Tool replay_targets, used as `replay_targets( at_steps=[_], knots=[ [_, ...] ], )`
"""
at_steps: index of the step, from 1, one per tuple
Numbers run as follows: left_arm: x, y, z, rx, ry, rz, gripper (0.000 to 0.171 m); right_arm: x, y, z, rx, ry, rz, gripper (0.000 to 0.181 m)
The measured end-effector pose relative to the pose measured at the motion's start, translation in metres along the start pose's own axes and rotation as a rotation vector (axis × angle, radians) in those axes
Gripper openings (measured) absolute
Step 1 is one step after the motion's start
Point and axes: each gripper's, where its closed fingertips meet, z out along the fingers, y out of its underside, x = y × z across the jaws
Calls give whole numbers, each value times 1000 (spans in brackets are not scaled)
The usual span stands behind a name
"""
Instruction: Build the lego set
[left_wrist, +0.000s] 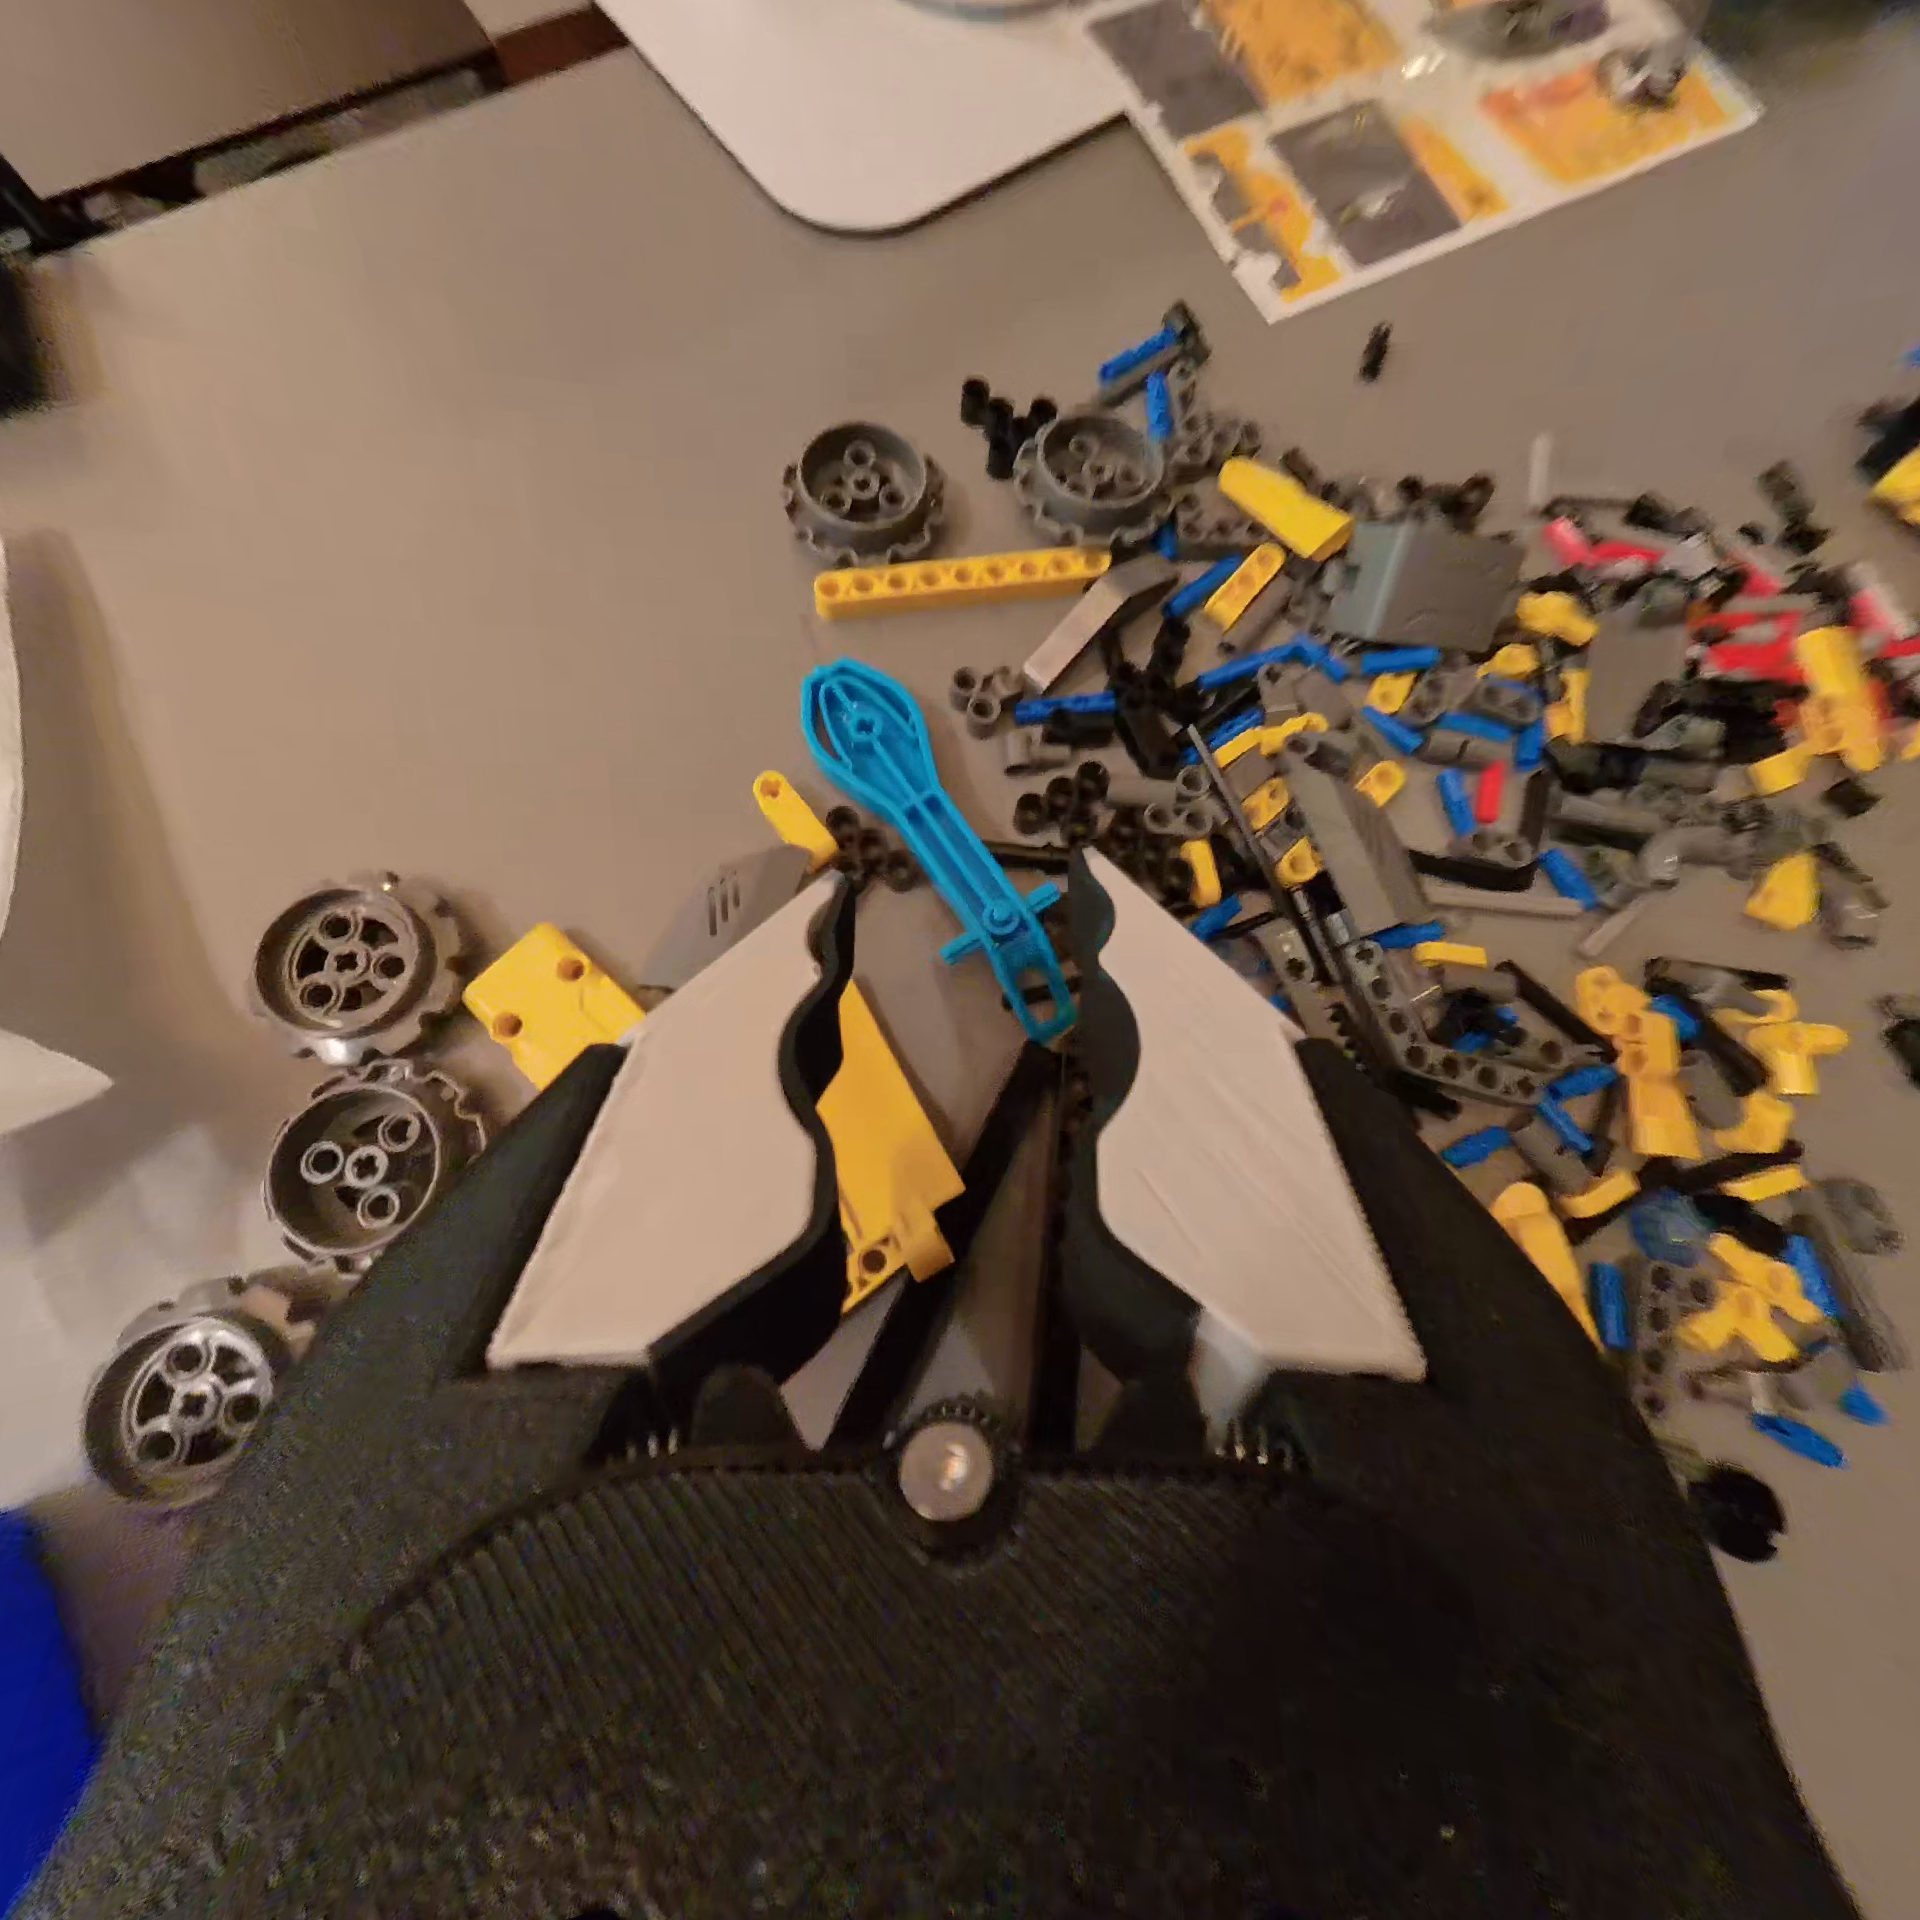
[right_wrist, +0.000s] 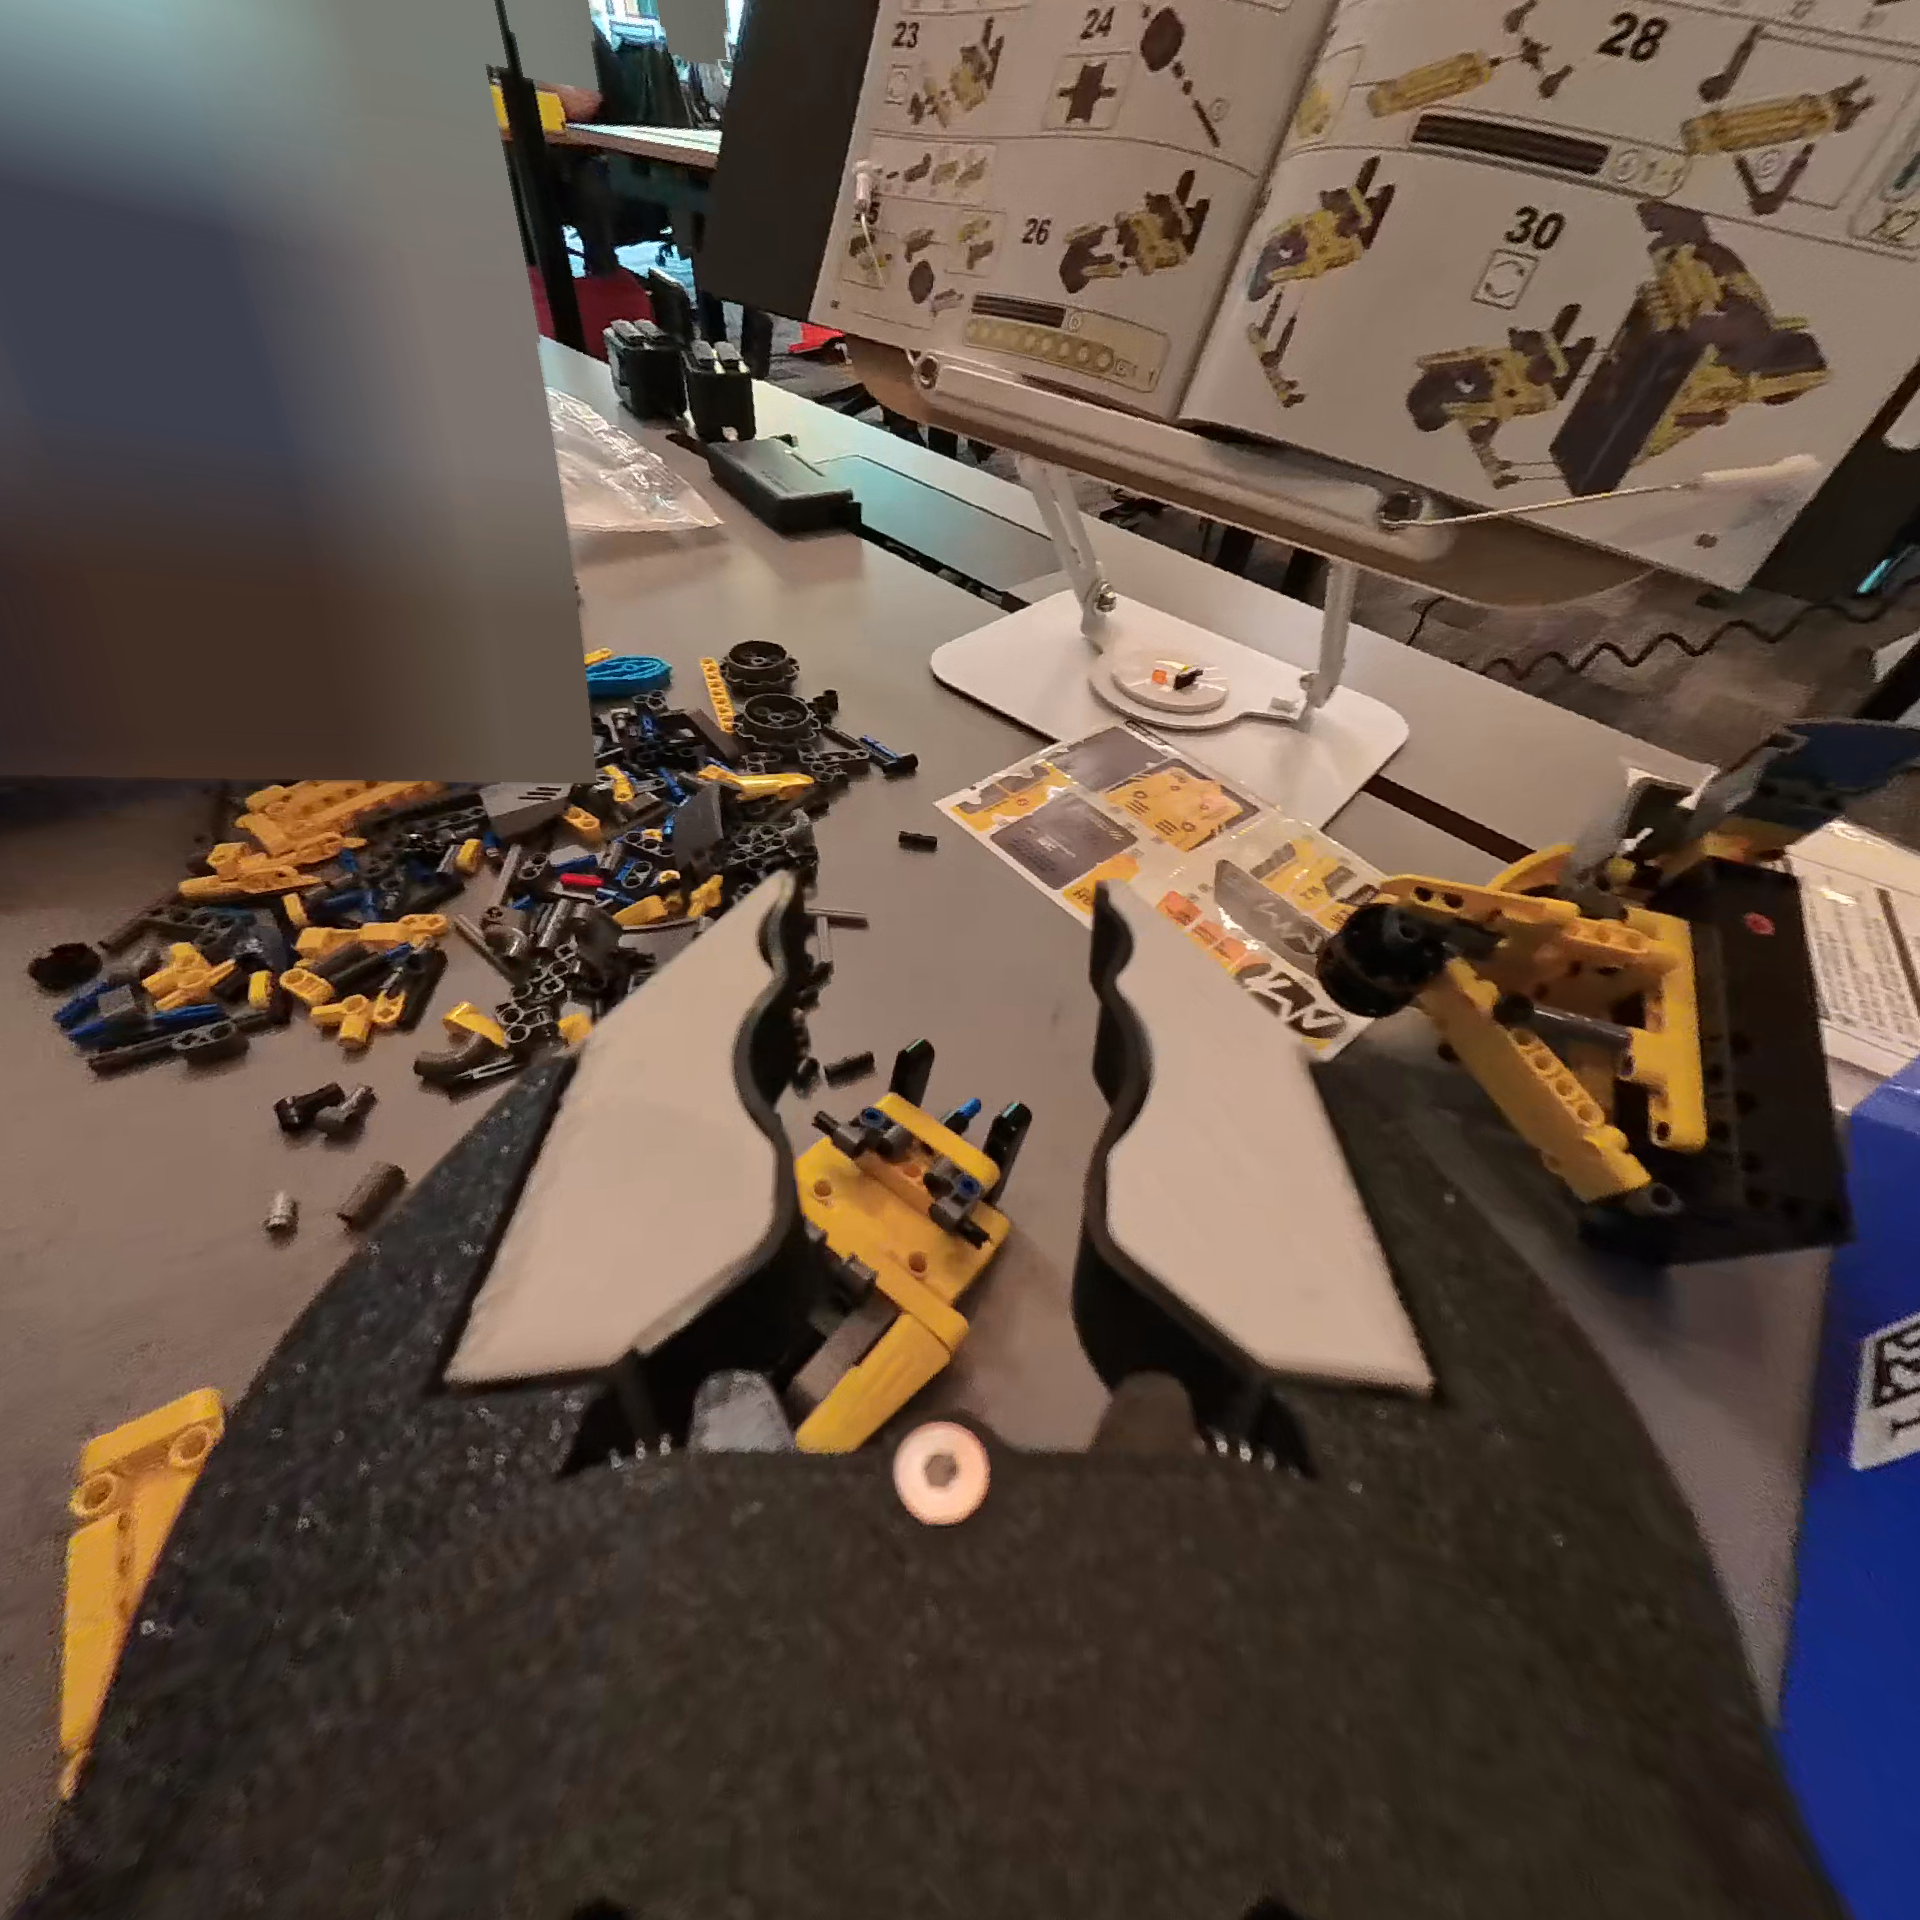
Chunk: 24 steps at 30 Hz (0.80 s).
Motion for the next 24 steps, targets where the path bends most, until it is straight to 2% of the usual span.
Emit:
replay_targets(
  at_steps=[5, 8, 12, 19, 24],
  knots=[
    [4, 10, 11, -59, -22, 36, 35, -3, 0, 1, 14, -32, 48, 55],
    [9, 12, 14, -72, -17, 57, 20, -1, -2, 0, 25, -32, 60, 55],
    [10, 6, 12, -45, -17, 57, 19, -3, -3, 0, 29, -38, 64, 55],
    [-22, -19, -19, 143, -129, -9, 20, -5, -4, 0, 36, -45, 66, 55],
    [-48, -2, -25, 87, -174, -62, 21, -6, -5, 0, 40, -53, 70, 55]
  ],
)
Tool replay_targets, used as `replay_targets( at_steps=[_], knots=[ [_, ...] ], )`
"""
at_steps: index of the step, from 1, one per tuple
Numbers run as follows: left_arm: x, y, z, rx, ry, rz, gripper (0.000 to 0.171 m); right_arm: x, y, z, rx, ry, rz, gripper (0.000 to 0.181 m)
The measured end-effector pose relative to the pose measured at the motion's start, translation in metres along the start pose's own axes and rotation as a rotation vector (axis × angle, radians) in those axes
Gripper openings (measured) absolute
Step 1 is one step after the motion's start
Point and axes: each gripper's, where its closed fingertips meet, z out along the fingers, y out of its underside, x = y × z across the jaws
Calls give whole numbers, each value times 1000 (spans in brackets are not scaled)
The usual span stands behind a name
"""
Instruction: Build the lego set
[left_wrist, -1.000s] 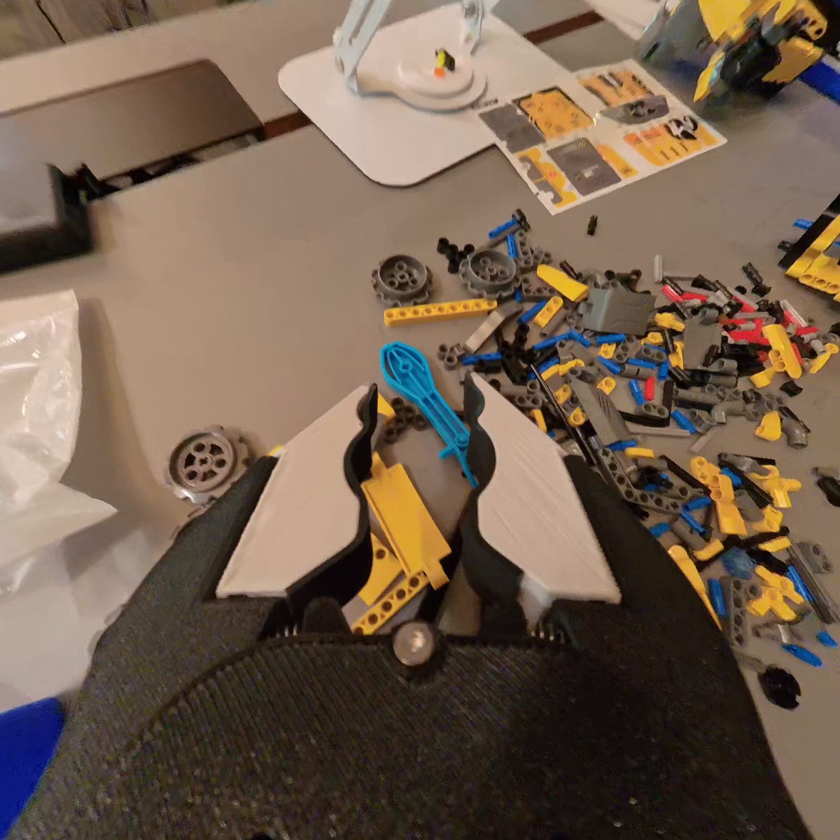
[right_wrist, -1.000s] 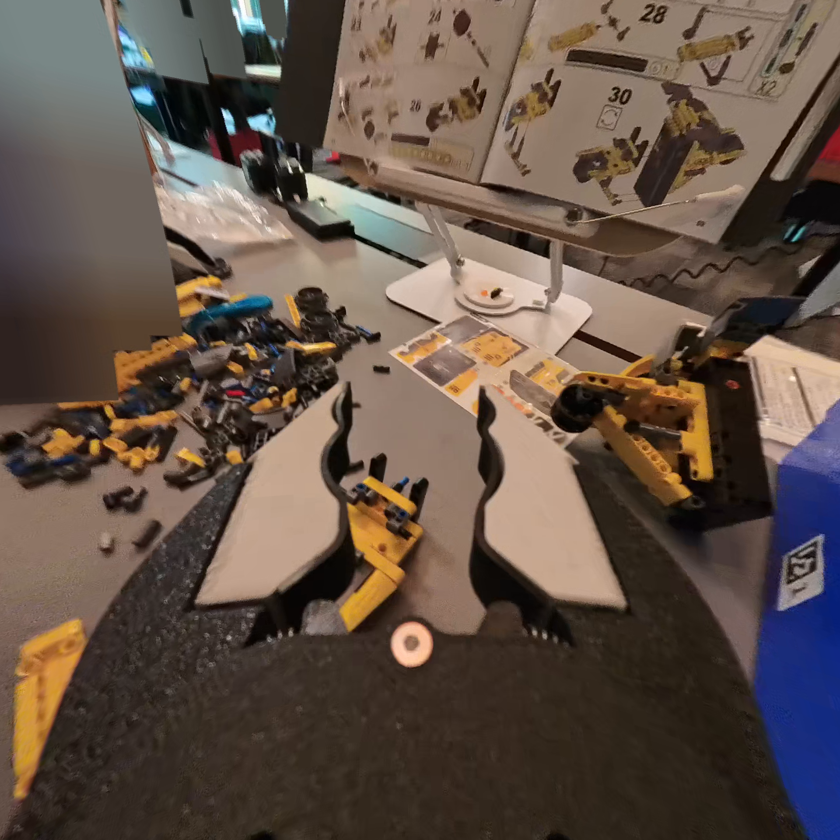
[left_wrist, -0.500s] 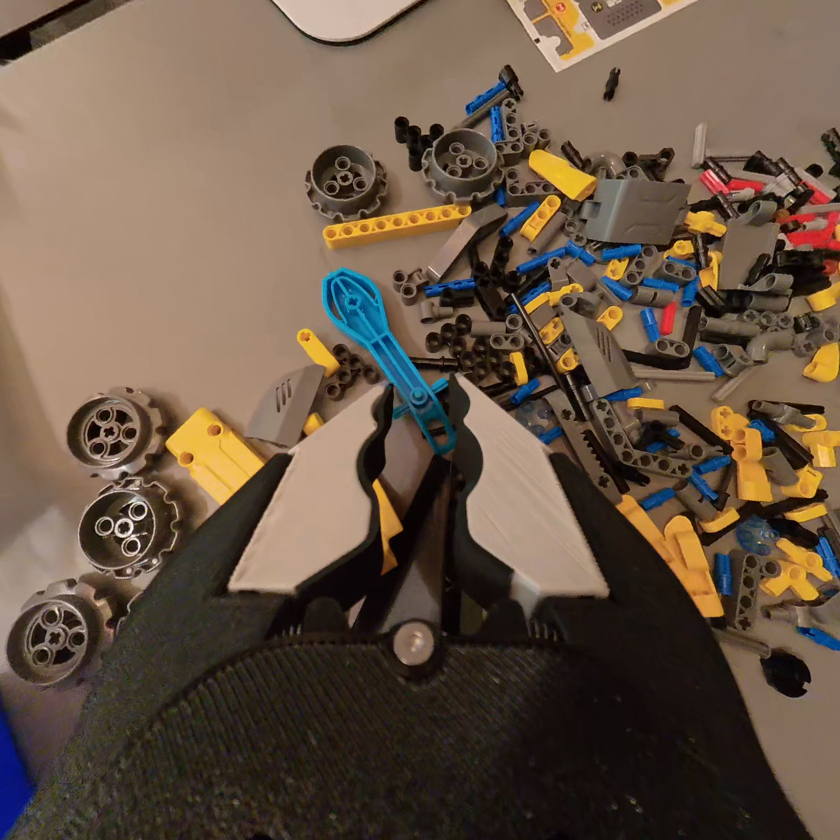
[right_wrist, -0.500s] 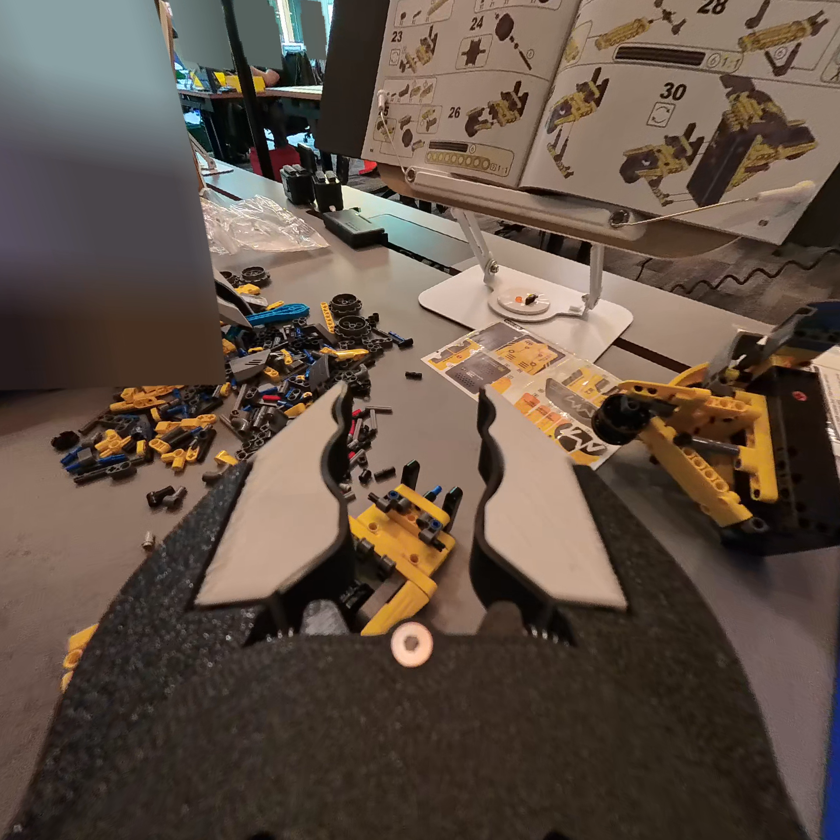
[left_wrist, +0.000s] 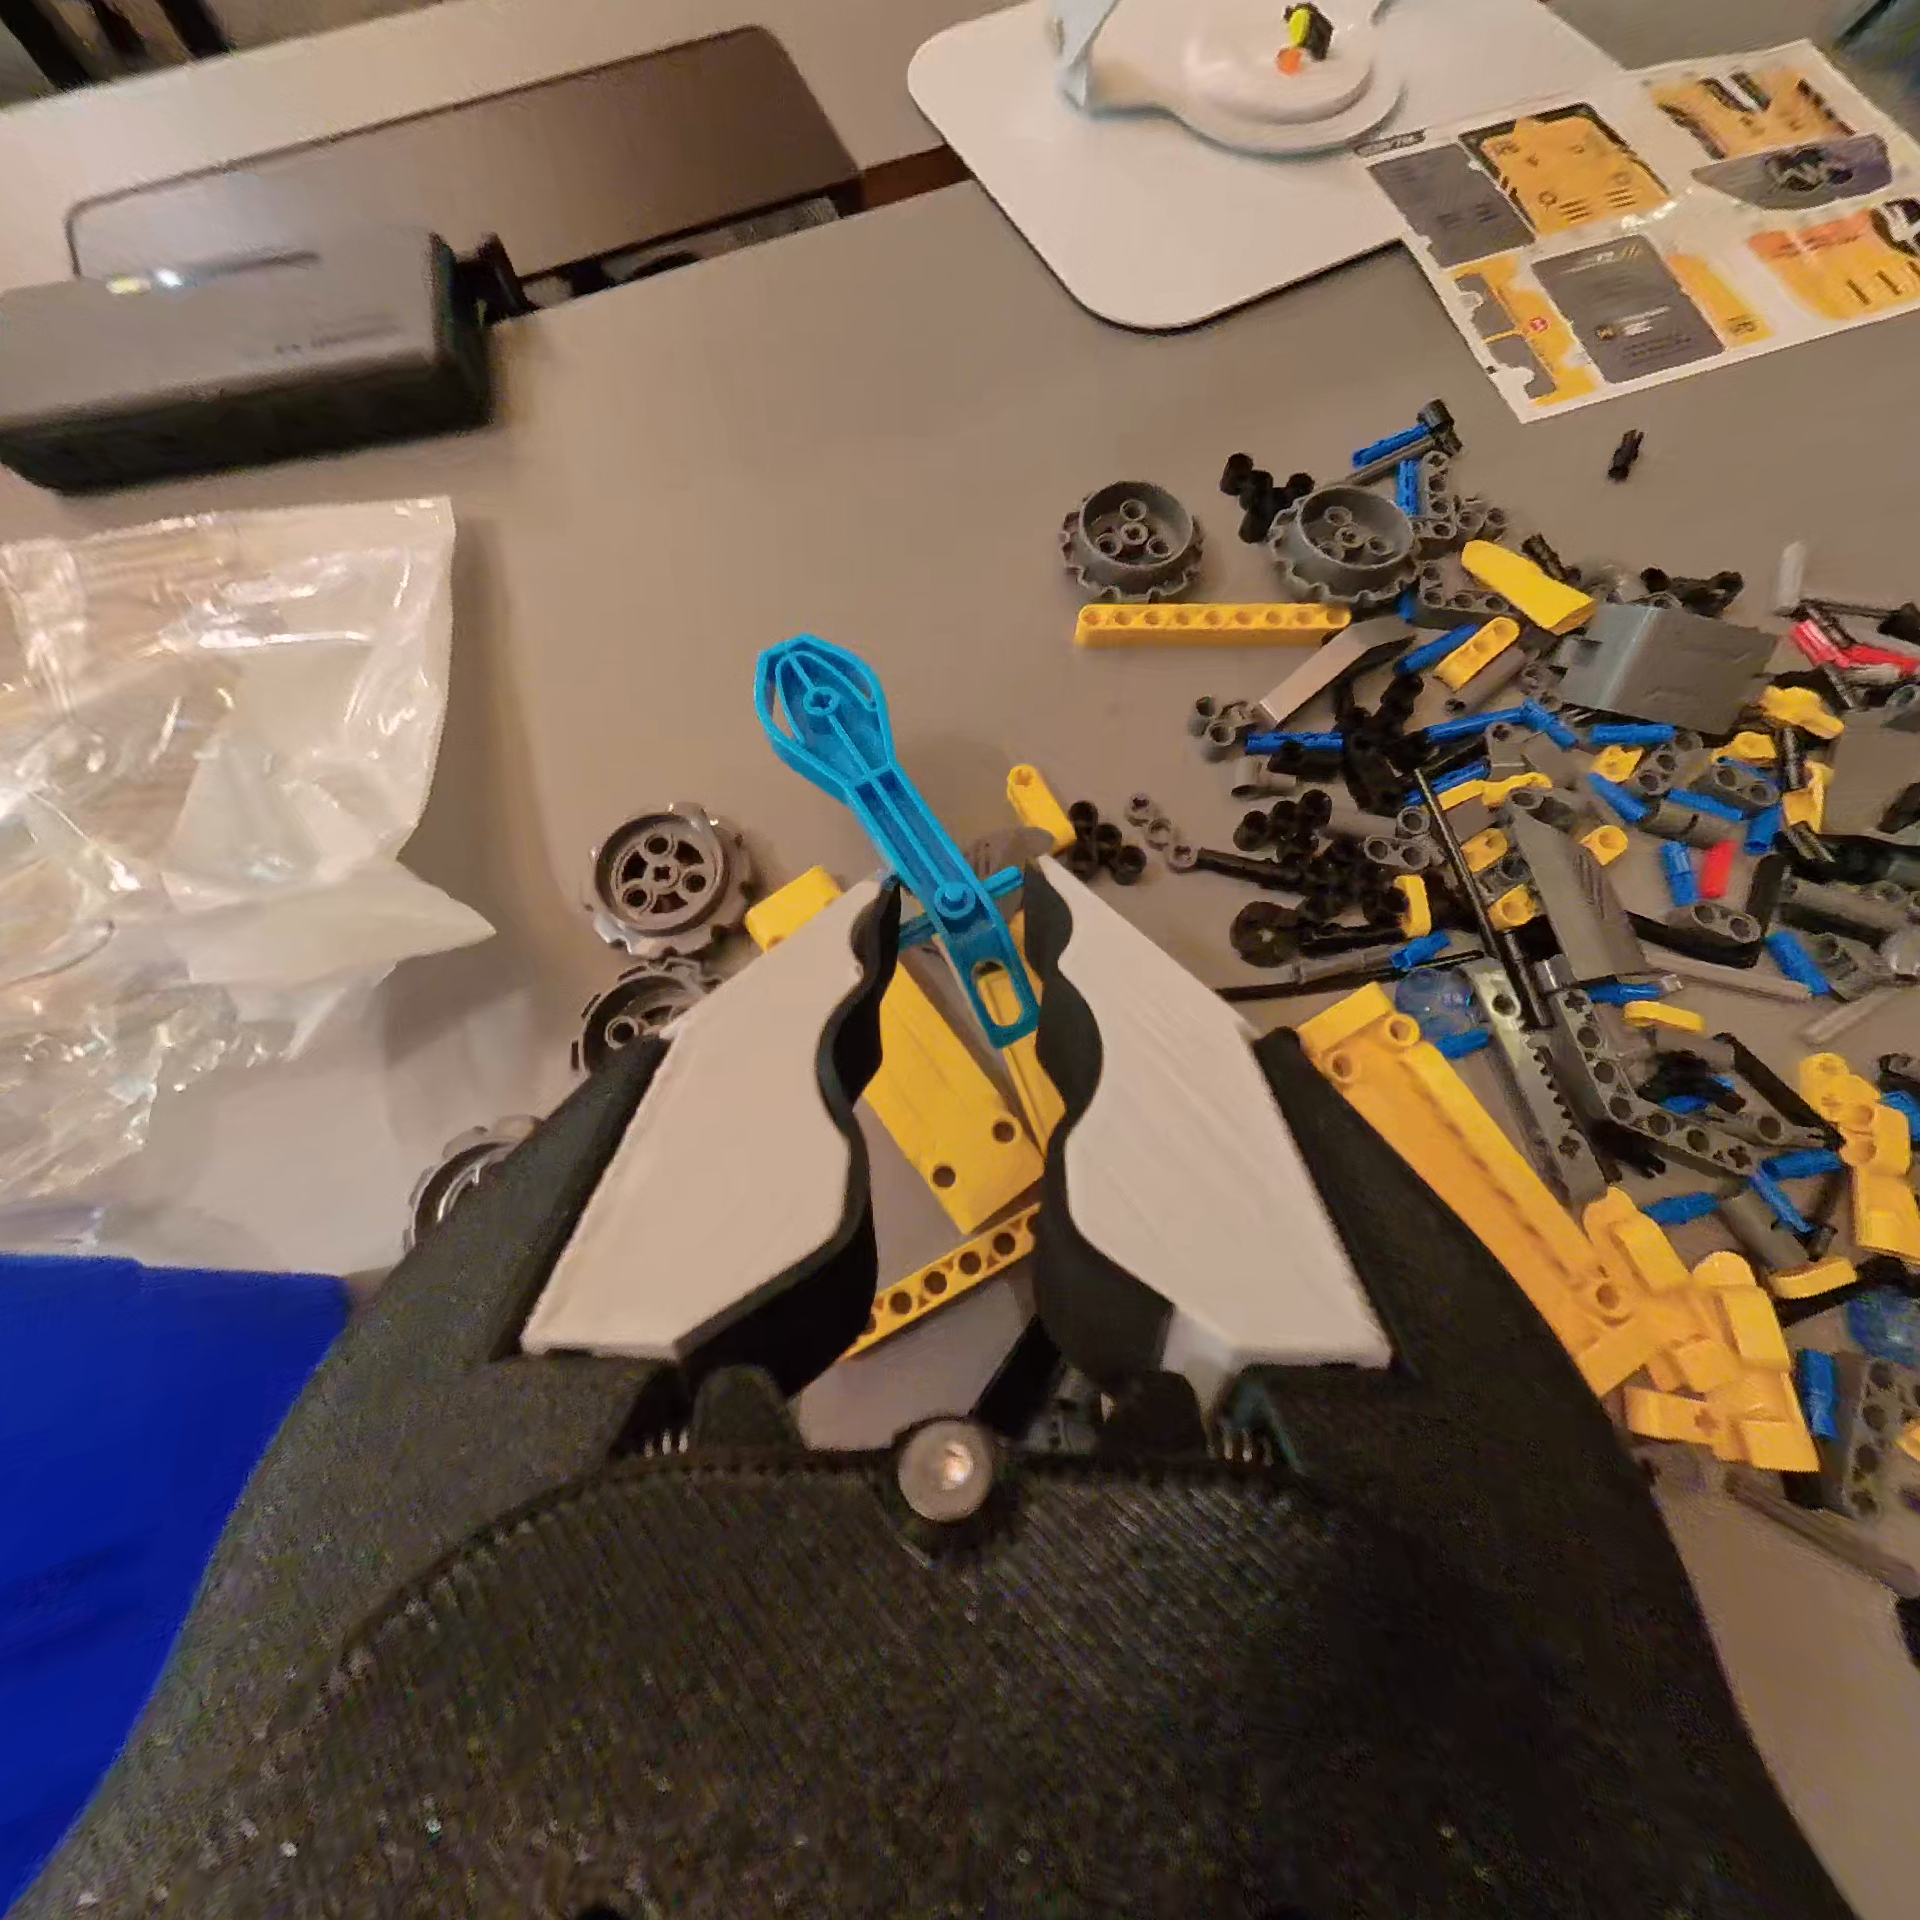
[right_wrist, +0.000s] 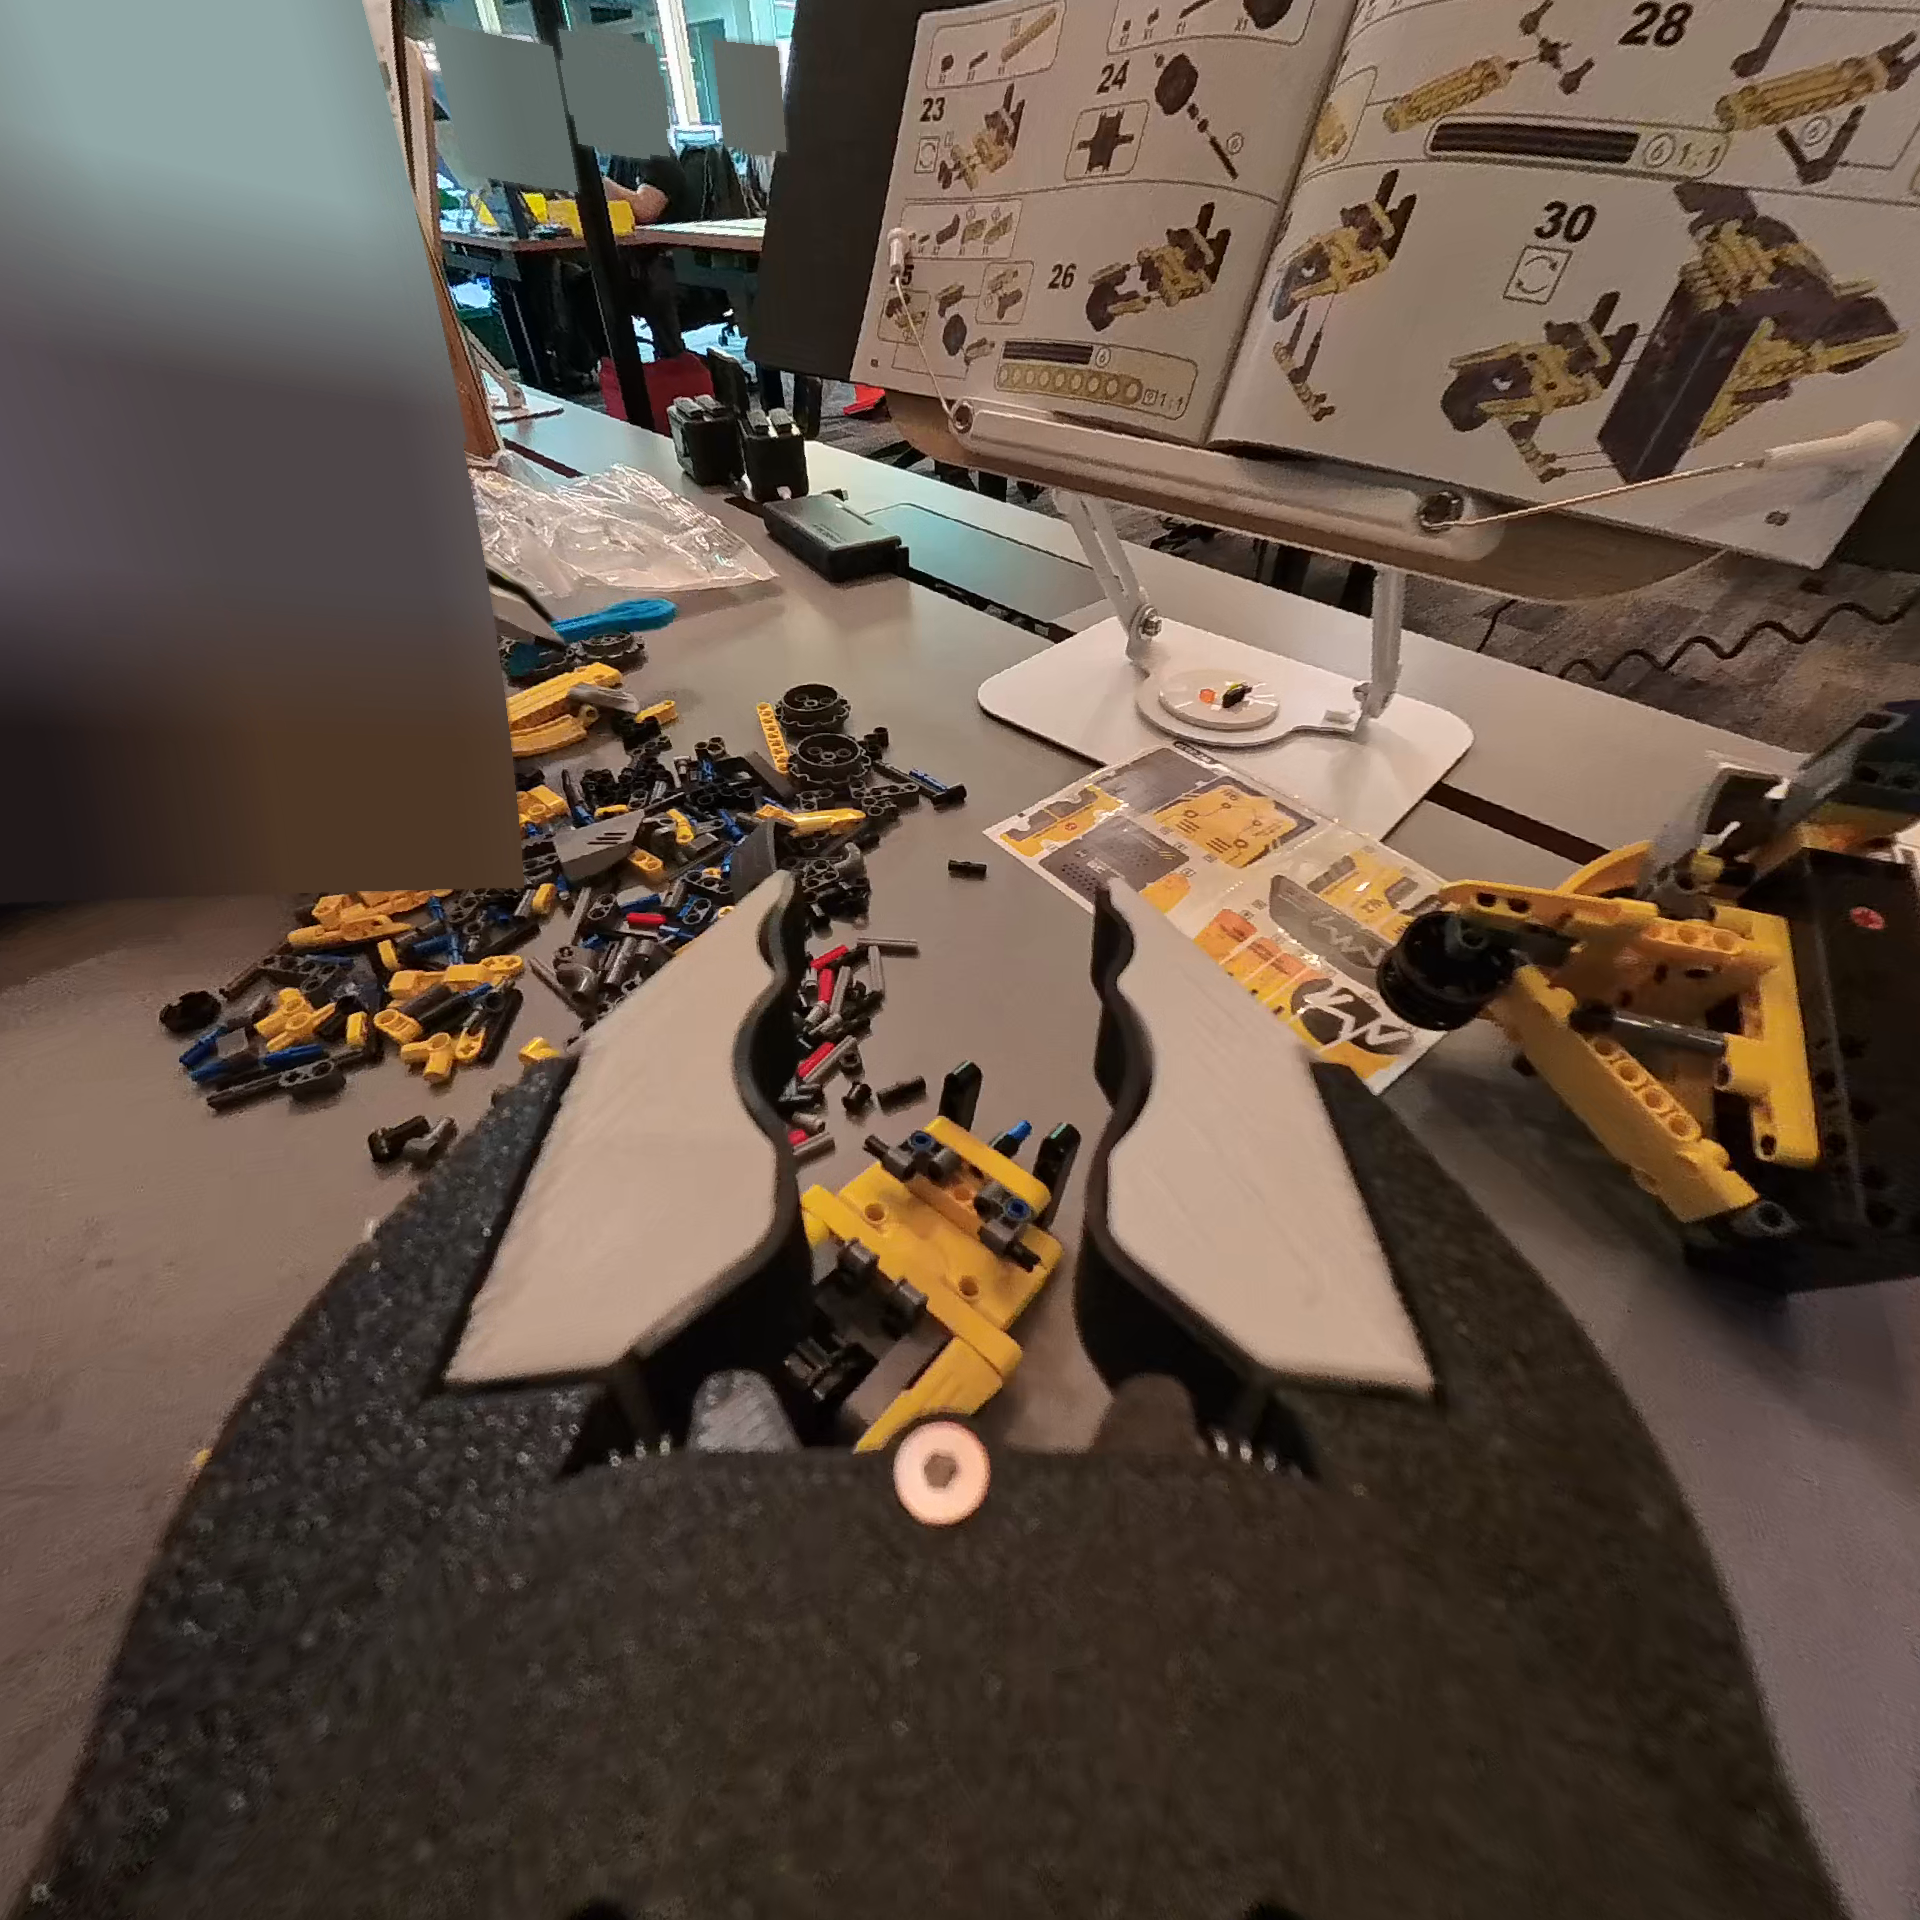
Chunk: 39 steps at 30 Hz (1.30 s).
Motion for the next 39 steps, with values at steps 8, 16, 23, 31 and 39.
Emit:
replay_targets(
  at_steps=[8, 16, 23, 31, 39],
  knots=[
    [5, 11, 2, -42, 94, -67, 21, -2, 2, 2, -7, -8, 0, 55],
    [12, 13, 5, -57, 127, -67, 20, -2, 2, 2, -9, -7, 1, 55],
    [11, 16, 7, -76, 109, -48, 22, -2, 3, 2, -14, -9, -2, 55],
    [9, 9, 3, -41, 73, -18, 36, -3, 3, 2, -13, -10, 0, 55],
    [26, -12, -2, 71, 79, 71, 37, -4, 5, 4, -19, -16, 0, 55]
  ],
)
